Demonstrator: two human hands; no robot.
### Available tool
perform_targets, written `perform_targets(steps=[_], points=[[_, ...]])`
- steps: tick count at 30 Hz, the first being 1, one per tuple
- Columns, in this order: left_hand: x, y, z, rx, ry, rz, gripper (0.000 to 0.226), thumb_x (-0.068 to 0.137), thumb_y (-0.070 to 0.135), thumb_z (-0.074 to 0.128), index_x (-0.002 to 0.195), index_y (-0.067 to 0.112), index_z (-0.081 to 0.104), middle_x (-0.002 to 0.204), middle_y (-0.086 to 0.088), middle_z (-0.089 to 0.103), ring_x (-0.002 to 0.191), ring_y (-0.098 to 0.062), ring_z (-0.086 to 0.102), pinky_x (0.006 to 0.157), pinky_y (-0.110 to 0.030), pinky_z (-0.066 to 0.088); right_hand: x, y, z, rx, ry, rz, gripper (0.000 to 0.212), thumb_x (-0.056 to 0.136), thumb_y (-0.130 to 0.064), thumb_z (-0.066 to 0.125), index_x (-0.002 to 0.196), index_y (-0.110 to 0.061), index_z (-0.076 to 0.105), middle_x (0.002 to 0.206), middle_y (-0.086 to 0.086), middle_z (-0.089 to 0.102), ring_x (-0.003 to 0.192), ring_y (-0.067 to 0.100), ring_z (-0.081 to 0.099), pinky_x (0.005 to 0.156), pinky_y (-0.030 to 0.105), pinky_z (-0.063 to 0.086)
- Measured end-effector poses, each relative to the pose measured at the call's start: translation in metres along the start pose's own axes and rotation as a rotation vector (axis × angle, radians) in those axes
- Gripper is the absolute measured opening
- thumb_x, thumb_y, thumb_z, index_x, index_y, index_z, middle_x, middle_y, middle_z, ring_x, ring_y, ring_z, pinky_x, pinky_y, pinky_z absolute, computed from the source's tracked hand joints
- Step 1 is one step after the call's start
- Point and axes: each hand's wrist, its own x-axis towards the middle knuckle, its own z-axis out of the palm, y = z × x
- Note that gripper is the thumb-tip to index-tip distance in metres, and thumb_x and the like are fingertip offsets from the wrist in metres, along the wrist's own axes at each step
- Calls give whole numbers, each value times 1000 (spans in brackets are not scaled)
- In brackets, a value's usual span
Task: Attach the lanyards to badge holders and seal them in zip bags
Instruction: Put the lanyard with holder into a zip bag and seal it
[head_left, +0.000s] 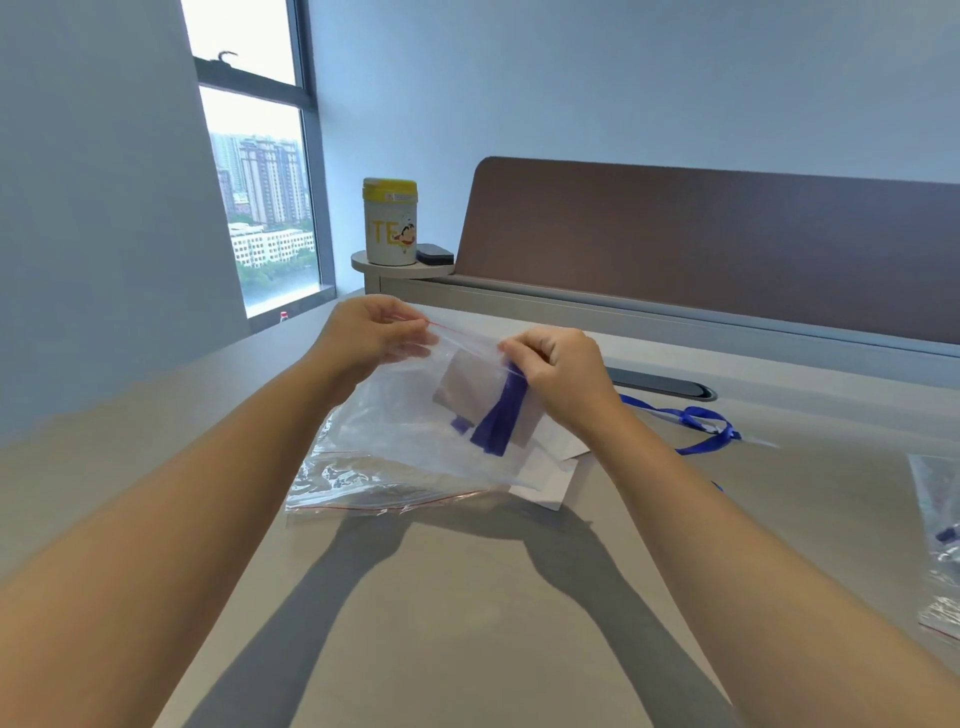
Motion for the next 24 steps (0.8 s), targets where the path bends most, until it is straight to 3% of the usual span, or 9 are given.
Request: perform_targets(steps=[2, 5, 7, 12, 16, 19, 21, 24], points=[[0, 4, 2, -17, 3, 8, 18, 86, 6, 57, 71, 16, 59, 51, 11, 66, 60, -10, 64, 73, -23, 52, 0, -3, -1, 10, -60, 17, 41, 92, -30, 47, 94, 5, 68, 98, 21, 69, 85, 32, 59, 84, 45, 49], [-3, 11, 7, -11, -26, 38, 19, 86, 7, 56, 71, 17, 58, 67, 2, 66, 71, -17, 62, 84, -34, 49, 5, -4, -1, -164, -83, -36, 36, 87, -35, 55, 95, -4, 71, 109, 12, 67, 102, 24, 56, 95, 44, 42], [-6, 16, 9, 8, -49, 55, 18, 87, 7, 56, 72, 17, 58, 77, 2, 63, 73, -16, 62, 86, -33, 48, 9, -3, -1, -308, -21, -52, 31, 88, -34, 54, 98, -10, 71, 120, 4, 60, 115, 20, 46, 100, 40, 31], [-11, 19, 5, -12, -37, 54, 21, 85, 1, 55, 71, 15, 58, 75, -1, 60, 71, -16, 60, 81, -27, 50, 7, 1, -3, -390, 80, 18, 27, 88, -33, 55, 102, -13, 66, 127, 3, 49, 119, 19, 38, 98, 34, 28], [-20, 18, 3, 29, -40, 68, 16, 84, -1, 57, 72, 9, 60, 72, -2, 59, 69, -13, 58, 73, -20, 52, 3, -6, 5, -208, 37, 0, 41, 83, -34, 62, 119, -17, 50, 128, 2, 50, 119, 20, 41, 102, 37, 29], [-28, 18, 1, 88, -33, 122, 7, 84, 1, 59, 87, 6, 62, 73, 1, 60, 69, -10, 57, 71, -18, 49, 1, -20, 11, -32, 1, -30, 29, 84, -28, 62, 108, -12, 61, 105, 2, 62, 101, 19, 51, 99, 44, 38], [-31, 18, -2, 98, -18, 130, 10, 84, 2, 59, 93, 5, 61, 75, 2, 60, 70, -10, 59, 70, -18, 50, -2, -27, 13, 91, 21, -28, 21, 85, -21, 60, 97, -5, 68, 94, 6, 65, 86, 16, 52, 89, 39, 45], [-34, 14, -9, 155, 24, 125, 14, 84, 2, 57, 96, -2, 63, 73, 1, 59, 68, -12, 59, 66, -19, 52, -6, -32, 16, 209, 43, -23, 19, 86, -14, 60, 96, 0, 68, 96, 15, 68, 81, 16, 55, 77, 29, 47]])
